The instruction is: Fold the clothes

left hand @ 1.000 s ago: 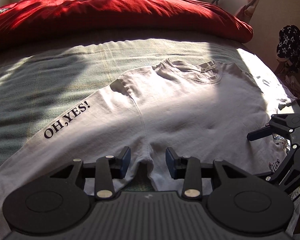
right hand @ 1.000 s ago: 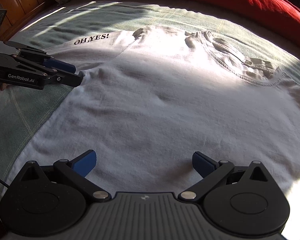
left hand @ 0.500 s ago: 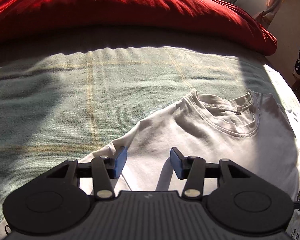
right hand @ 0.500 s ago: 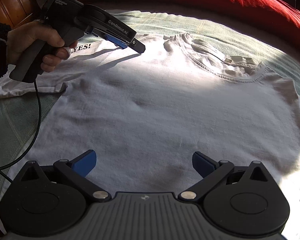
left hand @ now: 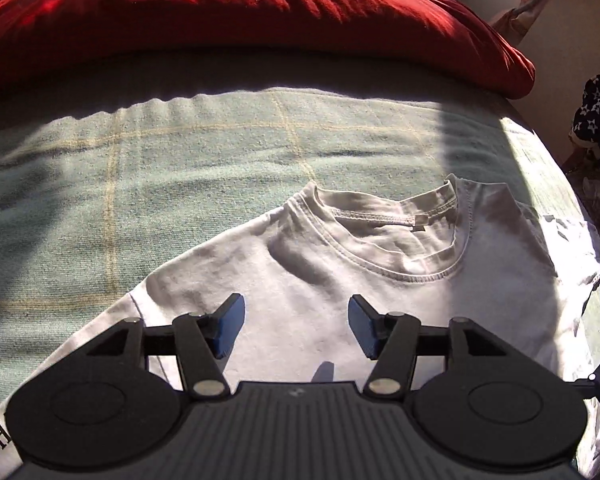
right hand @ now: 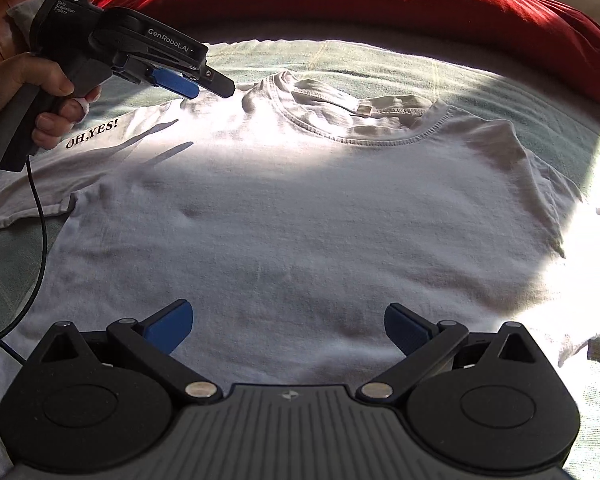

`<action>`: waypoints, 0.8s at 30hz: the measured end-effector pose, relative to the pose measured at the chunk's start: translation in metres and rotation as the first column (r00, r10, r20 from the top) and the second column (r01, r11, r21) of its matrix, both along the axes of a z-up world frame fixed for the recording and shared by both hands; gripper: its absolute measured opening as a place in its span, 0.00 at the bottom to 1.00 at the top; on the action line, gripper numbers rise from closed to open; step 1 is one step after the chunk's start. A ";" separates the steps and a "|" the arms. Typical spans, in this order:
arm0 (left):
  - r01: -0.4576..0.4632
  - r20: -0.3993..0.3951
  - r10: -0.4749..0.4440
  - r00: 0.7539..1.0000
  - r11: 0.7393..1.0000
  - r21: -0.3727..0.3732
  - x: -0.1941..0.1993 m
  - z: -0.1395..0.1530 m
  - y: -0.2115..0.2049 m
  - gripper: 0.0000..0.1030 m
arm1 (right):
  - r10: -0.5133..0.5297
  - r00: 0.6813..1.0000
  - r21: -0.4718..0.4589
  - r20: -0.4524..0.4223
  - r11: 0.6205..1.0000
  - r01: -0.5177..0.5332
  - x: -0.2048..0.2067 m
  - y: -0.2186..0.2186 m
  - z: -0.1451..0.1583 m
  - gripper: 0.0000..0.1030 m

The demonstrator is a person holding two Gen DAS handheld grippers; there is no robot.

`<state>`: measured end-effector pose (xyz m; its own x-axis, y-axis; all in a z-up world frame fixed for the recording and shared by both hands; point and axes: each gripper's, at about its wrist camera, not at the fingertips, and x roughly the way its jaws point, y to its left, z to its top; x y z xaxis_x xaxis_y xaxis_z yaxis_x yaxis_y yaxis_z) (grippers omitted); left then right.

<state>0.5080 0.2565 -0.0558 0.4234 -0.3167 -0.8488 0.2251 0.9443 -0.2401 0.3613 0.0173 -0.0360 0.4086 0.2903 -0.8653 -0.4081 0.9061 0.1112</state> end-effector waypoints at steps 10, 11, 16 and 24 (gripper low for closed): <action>-0.080 0.048 0.077 0.996 0.995 0.058 0.005 0.021 -0.006 0.56 | -0.028 0.999 -0.014 0.022 0.999 0.029 -0.012 -0.027 0.003 1.00; -0.063 0.052 0.059 0.997 0.996 0.070 -0.003 0.027 -0.009 0.56 | -0.038 0.999 -0.021 0.029 0.999 0.038 -0.011 -0.032 0.004 1.00; -0.006 0.045 0.002 0.999 0.996 0.094 -0.047 0.043 -0.019 0.56 | -0.109 0.994 -0.022 0.034 0.994 0.109 0.002 -0.061 0.001 1.00; 0.032 -0.008 -0.031 0.999 0.980 0.194 -0.125 0.039 -0.026 0.56 | -0.003 0.999 -0.138 -0.042 0.990 -0.003 -0.026 -0.082 -0.025 1.00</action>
